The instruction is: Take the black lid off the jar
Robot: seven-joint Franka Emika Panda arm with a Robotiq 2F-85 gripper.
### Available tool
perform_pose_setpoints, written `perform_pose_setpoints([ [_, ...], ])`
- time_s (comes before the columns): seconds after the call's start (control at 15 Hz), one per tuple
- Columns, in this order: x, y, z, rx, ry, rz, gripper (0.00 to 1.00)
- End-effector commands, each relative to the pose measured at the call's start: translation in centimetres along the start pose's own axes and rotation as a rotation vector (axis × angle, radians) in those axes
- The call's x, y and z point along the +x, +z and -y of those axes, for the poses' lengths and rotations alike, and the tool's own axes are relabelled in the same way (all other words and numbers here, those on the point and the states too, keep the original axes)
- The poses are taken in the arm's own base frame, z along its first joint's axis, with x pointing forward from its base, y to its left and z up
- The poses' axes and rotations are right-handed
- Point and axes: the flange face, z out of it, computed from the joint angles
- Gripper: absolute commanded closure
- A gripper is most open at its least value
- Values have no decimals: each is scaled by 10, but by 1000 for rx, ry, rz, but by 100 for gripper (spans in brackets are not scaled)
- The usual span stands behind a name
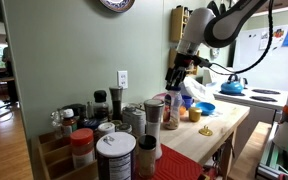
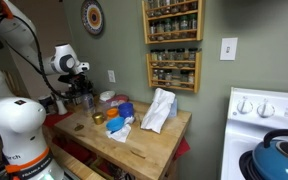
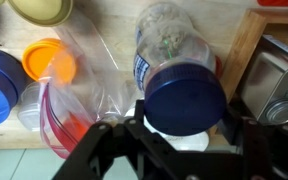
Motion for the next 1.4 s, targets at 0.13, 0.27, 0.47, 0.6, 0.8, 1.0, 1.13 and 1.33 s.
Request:
perform_pose_setpoints([
  [0.13,0,-8,2,-19,-9,-18,47],
  [0.27,2,-11,4,-20,-19,-27,47],
  [0.47,3,-16,8,-22,-37,-38,34],
  [0.6,3,-14,9,-31,-47,-39,34],
  [0.8,0,-11,11,-42,-63,-32,29],
  [1.0,-1,-9,13,-48,-71,-28,28],
  [1.13,-1,-9,14,-51,-78,-31,25],
  [1.33,0,-9,14,-51,-83,-29,54],
])
